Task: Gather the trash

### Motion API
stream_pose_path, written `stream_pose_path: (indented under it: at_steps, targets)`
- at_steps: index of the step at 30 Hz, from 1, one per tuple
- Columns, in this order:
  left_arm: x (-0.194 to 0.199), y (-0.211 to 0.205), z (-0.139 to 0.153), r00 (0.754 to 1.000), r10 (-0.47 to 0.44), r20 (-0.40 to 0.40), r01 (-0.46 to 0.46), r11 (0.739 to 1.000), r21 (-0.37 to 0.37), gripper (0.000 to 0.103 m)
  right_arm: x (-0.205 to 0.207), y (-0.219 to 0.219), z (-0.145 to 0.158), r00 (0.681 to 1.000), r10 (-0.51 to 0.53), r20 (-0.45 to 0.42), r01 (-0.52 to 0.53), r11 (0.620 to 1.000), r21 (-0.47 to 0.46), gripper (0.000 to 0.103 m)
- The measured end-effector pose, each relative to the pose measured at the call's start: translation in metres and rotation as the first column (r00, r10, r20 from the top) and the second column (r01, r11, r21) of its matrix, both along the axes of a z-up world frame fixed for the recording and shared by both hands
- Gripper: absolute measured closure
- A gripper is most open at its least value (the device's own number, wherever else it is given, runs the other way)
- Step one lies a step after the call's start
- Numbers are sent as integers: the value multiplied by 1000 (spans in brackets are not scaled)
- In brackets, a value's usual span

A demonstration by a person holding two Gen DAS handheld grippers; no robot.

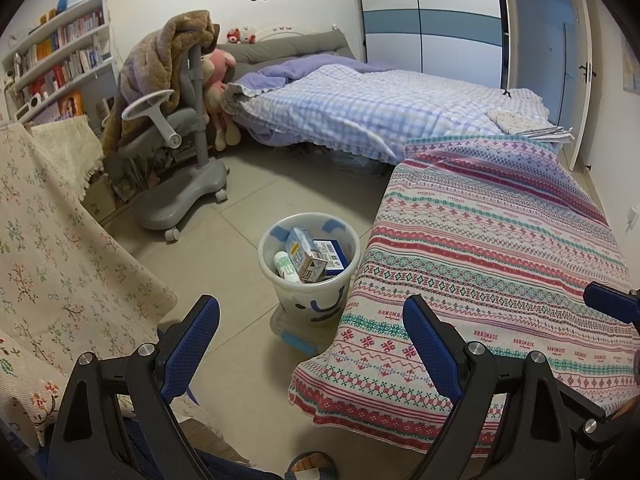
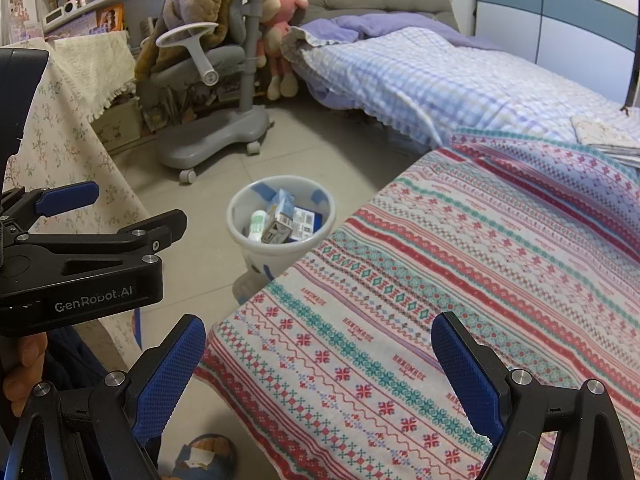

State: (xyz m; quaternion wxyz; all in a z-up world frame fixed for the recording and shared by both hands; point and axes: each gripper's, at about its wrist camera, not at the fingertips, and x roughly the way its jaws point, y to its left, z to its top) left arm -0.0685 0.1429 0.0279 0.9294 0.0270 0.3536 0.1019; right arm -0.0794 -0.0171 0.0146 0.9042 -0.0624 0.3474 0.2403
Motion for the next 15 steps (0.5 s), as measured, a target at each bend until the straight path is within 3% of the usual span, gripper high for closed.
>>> stream_pose_path:
  at_steps: [15]
  targets:
    - [0,-1,-1,1000,1,-5,-1,1000,-1,8,0,-1,-1,1000,6,-2,-6,1000,6,8]
